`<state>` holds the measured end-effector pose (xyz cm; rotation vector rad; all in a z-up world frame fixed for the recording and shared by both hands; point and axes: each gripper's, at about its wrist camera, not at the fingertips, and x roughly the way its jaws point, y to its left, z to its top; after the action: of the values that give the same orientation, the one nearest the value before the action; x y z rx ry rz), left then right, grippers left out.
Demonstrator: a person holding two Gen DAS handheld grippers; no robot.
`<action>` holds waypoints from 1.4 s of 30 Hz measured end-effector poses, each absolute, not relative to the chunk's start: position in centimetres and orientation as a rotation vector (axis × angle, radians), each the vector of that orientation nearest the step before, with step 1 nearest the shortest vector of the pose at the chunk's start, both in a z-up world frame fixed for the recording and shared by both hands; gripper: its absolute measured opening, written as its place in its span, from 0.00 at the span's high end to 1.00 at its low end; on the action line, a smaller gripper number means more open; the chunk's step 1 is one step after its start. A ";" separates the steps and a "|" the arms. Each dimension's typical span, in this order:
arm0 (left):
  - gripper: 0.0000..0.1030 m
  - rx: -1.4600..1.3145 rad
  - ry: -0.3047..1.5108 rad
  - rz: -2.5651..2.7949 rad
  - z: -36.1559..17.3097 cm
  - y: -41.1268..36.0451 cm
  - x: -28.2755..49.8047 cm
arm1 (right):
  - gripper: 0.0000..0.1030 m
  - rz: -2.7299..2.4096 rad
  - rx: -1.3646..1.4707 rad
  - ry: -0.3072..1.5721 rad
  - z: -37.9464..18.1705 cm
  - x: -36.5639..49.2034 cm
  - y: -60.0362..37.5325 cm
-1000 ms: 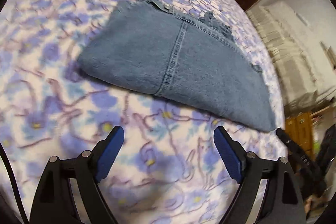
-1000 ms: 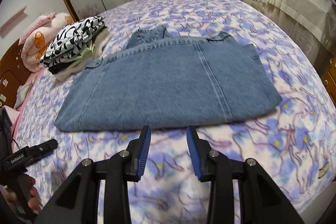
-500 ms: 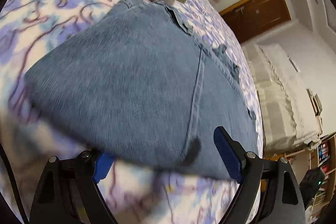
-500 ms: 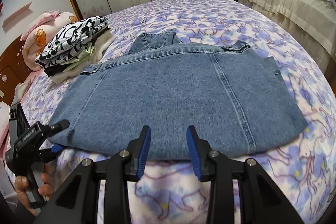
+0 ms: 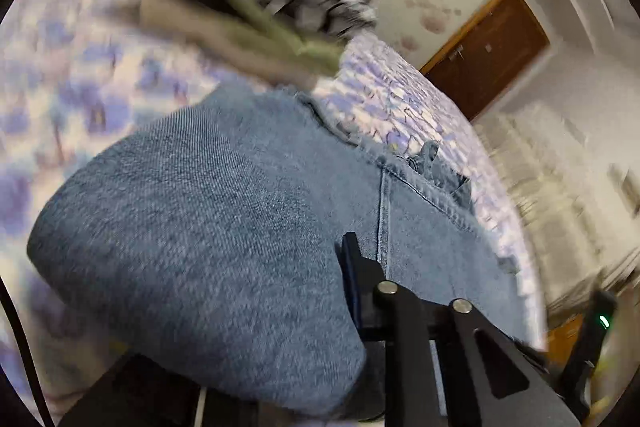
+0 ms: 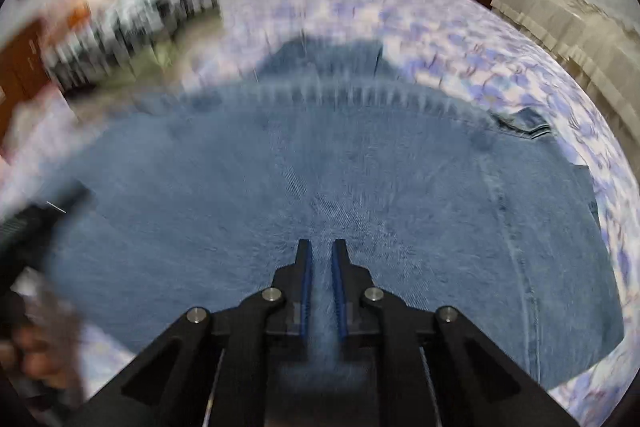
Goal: Fold large clothes
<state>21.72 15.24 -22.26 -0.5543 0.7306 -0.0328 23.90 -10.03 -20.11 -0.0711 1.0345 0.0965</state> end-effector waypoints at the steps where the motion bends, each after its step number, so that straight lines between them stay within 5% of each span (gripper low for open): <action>1: 0.87 -0.505 0.713 -0.032 -21.4 14.5 21.5 | 0.93 0.101 -0.076 1.051 -20.8 24.2 -10.0; 14: 0.89 -0.172 0.560 -0.158 -10.2 2.7 20.8 | 0.93 0.298 0.352 1.165 -20.2 23.3 -17.2; 19: 0.89 -0.105 0.575 -0.260 -8.7 -5.9 21.0 | 0.93 0.181 0.347 1.046 -15.6 20.1 -24.7; 26: 0.88 0.018 0.645 -0.399 -13.5 -19.0 21.3 | 0.93 -0.060 0.376 0.964 -14.3 13.9 -36.6; 31: 0.84 0.203 0.901 -0.420 -22.0 -24.8 22.1 | 0.93 -0.154 0.475 1.021 -17.6 11.5 -40.8; 33: 0.74 0.265 0.848 -0.445 -21.7 -25.3 21.1 | 0.93 -0.152 0.506 1.043 -18.5 11.1 -41.2; 35: 0.33 0.260 0.882 -0.516 -20.8 -25.2 20.7 | 0.93 -0.144 0.516 1.049 -18.5 10.7 -41.4; 36: 0.23 0.251 0.903 -0.538 -20.2 -25.0 20.6 | 0.93 -0.130 0.520 1.047 -18.3 10.8 -41.2; 42: 0.19 0.094 0.894 -0.617 -14.9 -20.4 18.6 | 0.88 -0.073 0.523 0.988 -15.5 12.0 -40.6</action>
<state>18.64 -20.41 -14.86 0.0943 0.8938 -0.6165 12.05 -40.64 -15.53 0.5234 0.9875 -0.0726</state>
